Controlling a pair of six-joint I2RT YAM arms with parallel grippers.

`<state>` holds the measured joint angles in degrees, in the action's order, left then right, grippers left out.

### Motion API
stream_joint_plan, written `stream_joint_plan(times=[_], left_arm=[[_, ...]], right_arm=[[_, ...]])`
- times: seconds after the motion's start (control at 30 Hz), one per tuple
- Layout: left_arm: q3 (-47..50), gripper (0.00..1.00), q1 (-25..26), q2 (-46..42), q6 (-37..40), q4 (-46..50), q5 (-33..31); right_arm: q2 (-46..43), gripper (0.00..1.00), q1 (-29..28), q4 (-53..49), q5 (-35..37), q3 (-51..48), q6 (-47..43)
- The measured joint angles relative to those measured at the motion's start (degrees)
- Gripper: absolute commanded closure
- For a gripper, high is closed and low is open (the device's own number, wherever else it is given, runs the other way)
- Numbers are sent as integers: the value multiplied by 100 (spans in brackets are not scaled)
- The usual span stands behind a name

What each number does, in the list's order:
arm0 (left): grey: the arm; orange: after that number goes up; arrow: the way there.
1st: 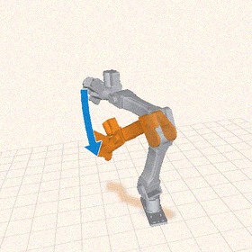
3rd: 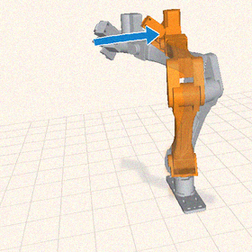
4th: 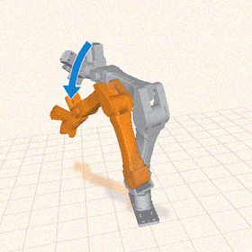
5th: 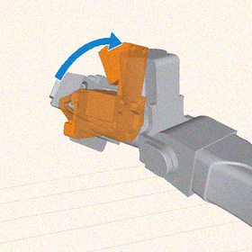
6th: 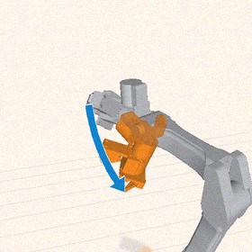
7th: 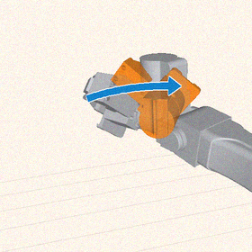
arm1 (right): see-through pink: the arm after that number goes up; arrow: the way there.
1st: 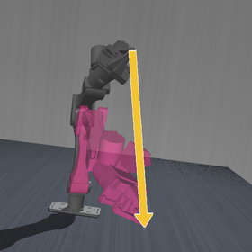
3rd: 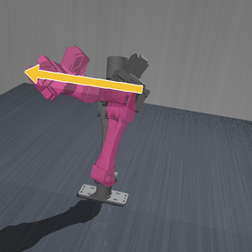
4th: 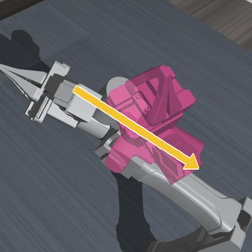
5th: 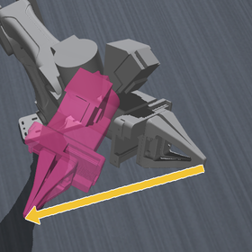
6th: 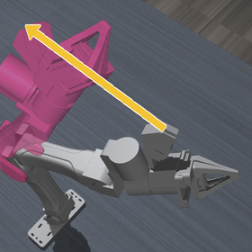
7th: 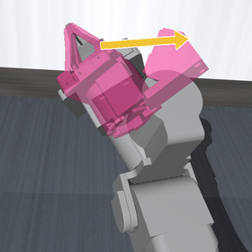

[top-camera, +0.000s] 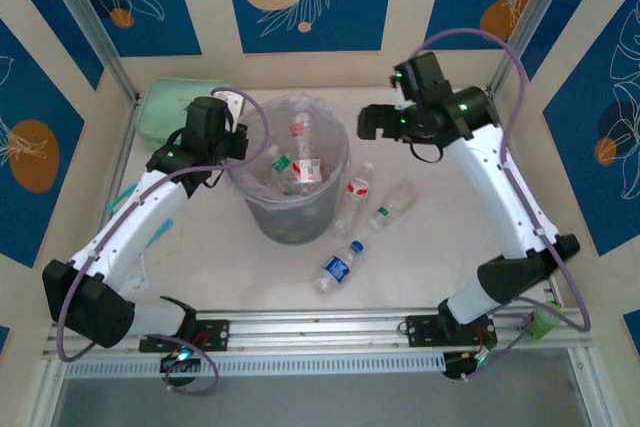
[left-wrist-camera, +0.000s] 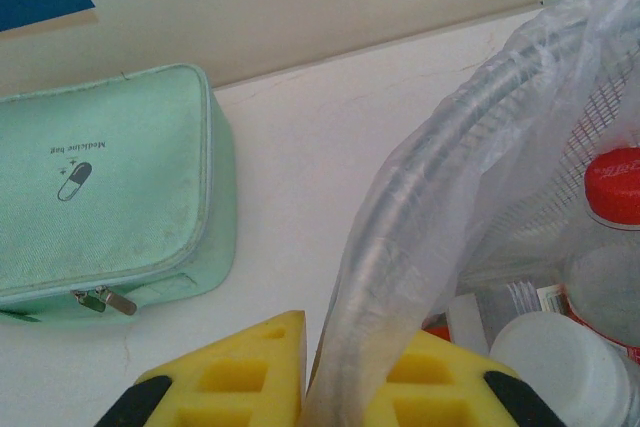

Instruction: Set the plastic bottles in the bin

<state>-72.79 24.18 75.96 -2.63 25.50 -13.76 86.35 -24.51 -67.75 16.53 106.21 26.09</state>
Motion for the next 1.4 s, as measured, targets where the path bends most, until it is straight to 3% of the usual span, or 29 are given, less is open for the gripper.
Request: stream_joint_plan(times=[0.23, 0.47, 0.8, 1.17, 1.4], left_arm=[[0, 100, 0, 2, 0, -2, 0], [0, 100, 0, 17, 0, -7, 0], [0, 100, 0, 17, 2, -9, -2], [0, 100, 2, 0, 17, -4, -7], [0, 100, 2, 0, 20, -2, -13]], right_arm=[[-605, 1, 1204, 649, -461, -1991, 791], [-417, 1, 1456, 1261, -518, -3432, 1613], [446, 1, 1480, 2339, -883, -4218, 2612], [922, 0, 1530, 3082, -1108, -4496, 3121], [1128, 9, 1554, 3296, -1169, -4601, 3250]])
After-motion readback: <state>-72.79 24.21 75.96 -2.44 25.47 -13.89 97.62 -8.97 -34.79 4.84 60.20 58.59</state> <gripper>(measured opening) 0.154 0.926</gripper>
